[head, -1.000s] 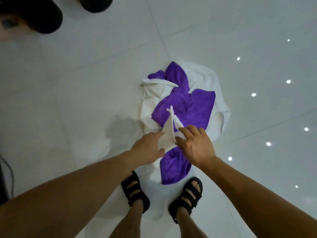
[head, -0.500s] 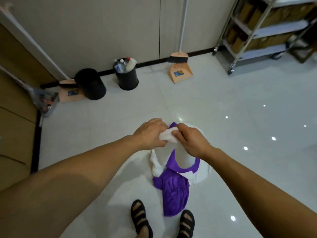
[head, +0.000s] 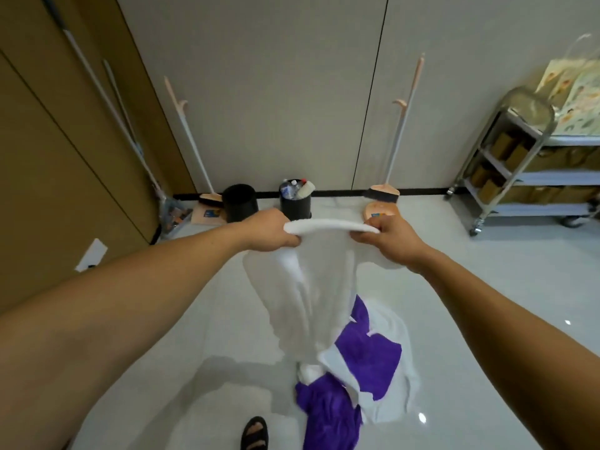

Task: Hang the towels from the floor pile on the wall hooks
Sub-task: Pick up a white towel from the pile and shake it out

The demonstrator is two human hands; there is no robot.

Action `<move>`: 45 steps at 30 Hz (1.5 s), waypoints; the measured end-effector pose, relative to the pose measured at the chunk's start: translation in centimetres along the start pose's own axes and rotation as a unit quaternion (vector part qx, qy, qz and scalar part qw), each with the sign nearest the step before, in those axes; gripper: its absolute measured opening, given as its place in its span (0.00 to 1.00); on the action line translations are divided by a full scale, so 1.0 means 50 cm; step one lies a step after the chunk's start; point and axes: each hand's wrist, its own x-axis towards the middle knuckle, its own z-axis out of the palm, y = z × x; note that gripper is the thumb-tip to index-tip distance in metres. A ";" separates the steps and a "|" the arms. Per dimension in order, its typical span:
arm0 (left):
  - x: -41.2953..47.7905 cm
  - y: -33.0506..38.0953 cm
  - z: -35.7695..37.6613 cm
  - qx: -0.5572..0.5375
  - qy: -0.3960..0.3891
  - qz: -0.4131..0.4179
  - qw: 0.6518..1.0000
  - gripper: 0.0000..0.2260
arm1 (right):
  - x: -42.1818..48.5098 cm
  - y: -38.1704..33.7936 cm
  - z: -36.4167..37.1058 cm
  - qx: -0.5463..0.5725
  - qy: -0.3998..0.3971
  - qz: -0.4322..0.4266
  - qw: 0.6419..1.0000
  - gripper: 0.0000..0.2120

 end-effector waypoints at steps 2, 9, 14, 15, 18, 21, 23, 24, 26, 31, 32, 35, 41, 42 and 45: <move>-0.042 0.015 -0.022 -0.171 0.056 -0.035 0.983 0.09 | -0.010 -0.034 0.011 0.160 0.040 -0.004 0.986 0.09; -0.171 0.080 -0.103 -0.512 0.132 -0.045 0.848 0.19 | -0.040 -0.159 0.094 0.316 -0.086 -0.102 0.939 0.23; -0.262 0.063 -0.187 -0.540 0.137 -0.018 0.830 0.15 | -0.061 -0.244 0.174 0.214 -0.213 -0.189 0.934 0.39; -0.280 0.056 -0.205 -0.542 0.144 -0.015 0.828 0.16 | -0.065 -0.262 0.194 0.190 -0.224 -0.200 0.935 0.41; -0.322 0.025 -0.247 -0.536 0.186 -0.014 0.823 0.22 | -0.070 -0.312 0.249 0.142 -0.228 -0.192 0.944 0.32; -0.357 -0.028 -0.272 -0.562 0.211 0.016 0.800 0.22 | -0.070 -0.364 0.291 0.149 -0.182 -0.188 0.953 0.18; -0.387 -0.081 -0.275 -0.589 0.215 0.028 0.779 0.22 | -0.071 -0.409 0.307 0.218 -0.153 -0.172 0.948 0.11; -0.400 -0.114 -0.268 -0.590 0.221 0.014 0.776 0.24 | -0.069 -0.433 0.313 0.251 -0.134 -0.161 0.945 0.10; -0.421 -0.189 -0.234 -0.577 0.203 -0.020 0.791 0.31 | -0.061 -0.483 0.323 0.302 -0.094 -0.136 0.939 0.10; -0.467 -0.289 -0.120 -0.469 0.015 -0.079 0.879 0.36 | -0.040 -0.614 0.346 0.355 -0.043 -0.103 0.928 0.13; -0.469 -0.290 -0.111 -0.469 0.018 -0.082 0.879 0.34 | -0.038 -0.636 0.351 0.355 -0.047 -0.114 0.927 0.14; -0.469 -0.282 -0.121 -0.530 0.117 -0.063 0.837 0.23 | -0.042 -0.683 0.369 0.327 -0.068 -0.145 0.931 0.17; -0.497 -0.334 -0.209 -0.681 0.219 -0.026 0.698 0.16 | -0.051 -0.646 0.428 0.316 -0.106 -0.039 0.942 0.20; -0.502 -0.344 -0.223 -0.687 0.231 -0.029 0.688 0.14 | -0.053 -0.634 0.441 0.311 -0.128 -0.001 0.942 0.24; -0.517 -0.364 -0.246 -0.686 0.234 -0.036 0.689 0.16 | -0.065 -0.612 0.488 0.292 -0.201 0.045 0.934 0.26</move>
